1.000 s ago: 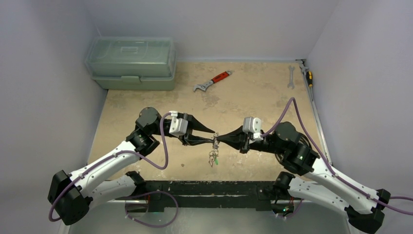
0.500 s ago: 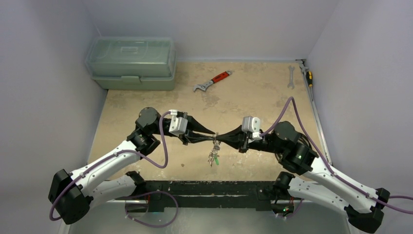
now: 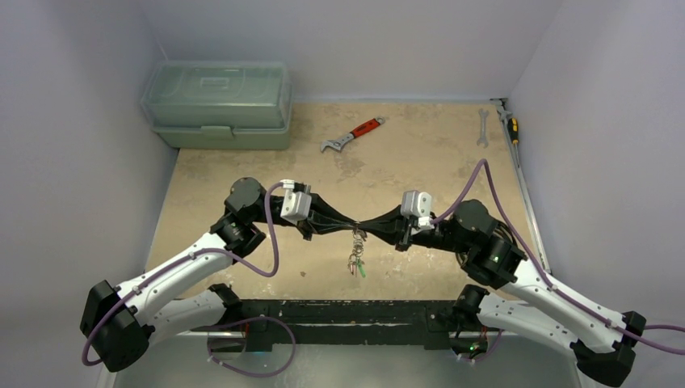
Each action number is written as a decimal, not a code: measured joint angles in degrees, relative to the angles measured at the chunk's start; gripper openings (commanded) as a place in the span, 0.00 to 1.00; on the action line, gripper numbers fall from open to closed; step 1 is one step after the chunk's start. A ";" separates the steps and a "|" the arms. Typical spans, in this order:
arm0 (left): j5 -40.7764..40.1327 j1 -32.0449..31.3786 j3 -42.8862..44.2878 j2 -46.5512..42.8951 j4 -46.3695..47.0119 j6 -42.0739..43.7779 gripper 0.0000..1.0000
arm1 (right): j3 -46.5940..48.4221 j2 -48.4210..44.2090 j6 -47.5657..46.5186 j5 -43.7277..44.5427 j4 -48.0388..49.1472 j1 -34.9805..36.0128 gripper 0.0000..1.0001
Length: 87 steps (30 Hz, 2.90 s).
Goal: Put the keys on the keyring
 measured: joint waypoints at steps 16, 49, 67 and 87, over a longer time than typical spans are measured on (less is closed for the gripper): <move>-6.80 -0.02 0.00 -1.64 -5.18 2.40 0.00 | 0.50 1.16 0.04 2.95 -1.09 -0.02 0.28; -11.98 -0.39 0.87 -1.27 -16.76 9.94 0.00 | 12.35 10.91 -8.61 10.32 -20.28 0.00 0.31; -12.50 -0.83 1.33 -0.83 -18.53 10.36 0.00 | 12.79 13.03 -8.79 7.63 -20.20 0.02 0.13; -13.00 -1.01 1.42 -0.42 -18.93 10.49 0.00 | 12.96 13.14 -8.76 7.30 -20.24 0.00 0.14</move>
